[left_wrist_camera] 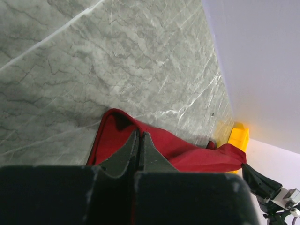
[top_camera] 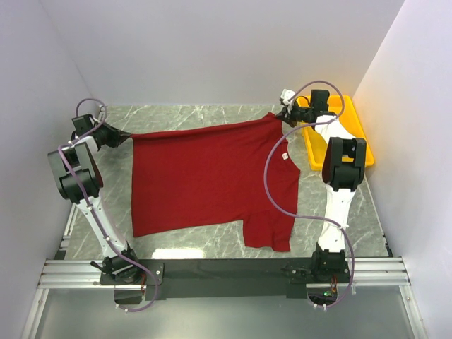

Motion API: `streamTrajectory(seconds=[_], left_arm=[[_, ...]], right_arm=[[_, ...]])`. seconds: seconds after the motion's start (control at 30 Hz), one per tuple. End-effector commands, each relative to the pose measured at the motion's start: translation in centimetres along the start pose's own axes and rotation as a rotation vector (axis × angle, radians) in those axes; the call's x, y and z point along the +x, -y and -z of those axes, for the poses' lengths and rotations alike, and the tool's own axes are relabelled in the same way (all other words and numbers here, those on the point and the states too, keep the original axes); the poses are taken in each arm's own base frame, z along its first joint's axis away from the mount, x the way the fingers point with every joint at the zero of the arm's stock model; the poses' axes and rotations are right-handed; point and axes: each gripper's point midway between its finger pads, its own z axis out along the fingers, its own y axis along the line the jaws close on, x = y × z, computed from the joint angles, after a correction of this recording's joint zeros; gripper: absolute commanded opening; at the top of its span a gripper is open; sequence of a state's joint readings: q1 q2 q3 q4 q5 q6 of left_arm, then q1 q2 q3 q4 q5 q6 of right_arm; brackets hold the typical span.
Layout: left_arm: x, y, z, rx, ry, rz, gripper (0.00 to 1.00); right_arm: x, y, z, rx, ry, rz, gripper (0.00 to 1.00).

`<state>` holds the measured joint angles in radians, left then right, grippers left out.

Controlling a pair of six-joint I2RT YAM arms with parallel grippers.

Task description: Fold and stack the t-shirts

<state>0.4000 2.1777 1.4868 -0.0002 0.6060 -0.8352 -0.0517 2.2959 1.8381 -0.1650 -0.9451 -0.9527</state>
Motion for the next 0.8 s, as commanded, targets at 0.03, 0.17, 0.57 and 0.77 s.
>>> streamTrajectory(seconds=[0.03,0.17,0.57,0.77], left_arm=[[-1.2,1.3,0.5,0.019,0.011,-0.058,0.01],[-1.0,1.3,0.8,0.021,0.007,-0.077,0.01],[-0.6,1.0,1.7,0.032,-0.008,-0.101,0.01],[-0.3,1.0,1.8,0.042,-0.015,-0.105,0.01]], right_arm=[[-3.1,1.3,2.6,0.014,0.025,0.093,0.0],[-2.8,0.7,2.9,-0.005,0.019,0.091,0.0],[-2.4,-0.4,3.0,-0.028,0.015,0.094,0.0],[-2.8,0.1,3.0,-0.014,0.022,0.099,0.0]])
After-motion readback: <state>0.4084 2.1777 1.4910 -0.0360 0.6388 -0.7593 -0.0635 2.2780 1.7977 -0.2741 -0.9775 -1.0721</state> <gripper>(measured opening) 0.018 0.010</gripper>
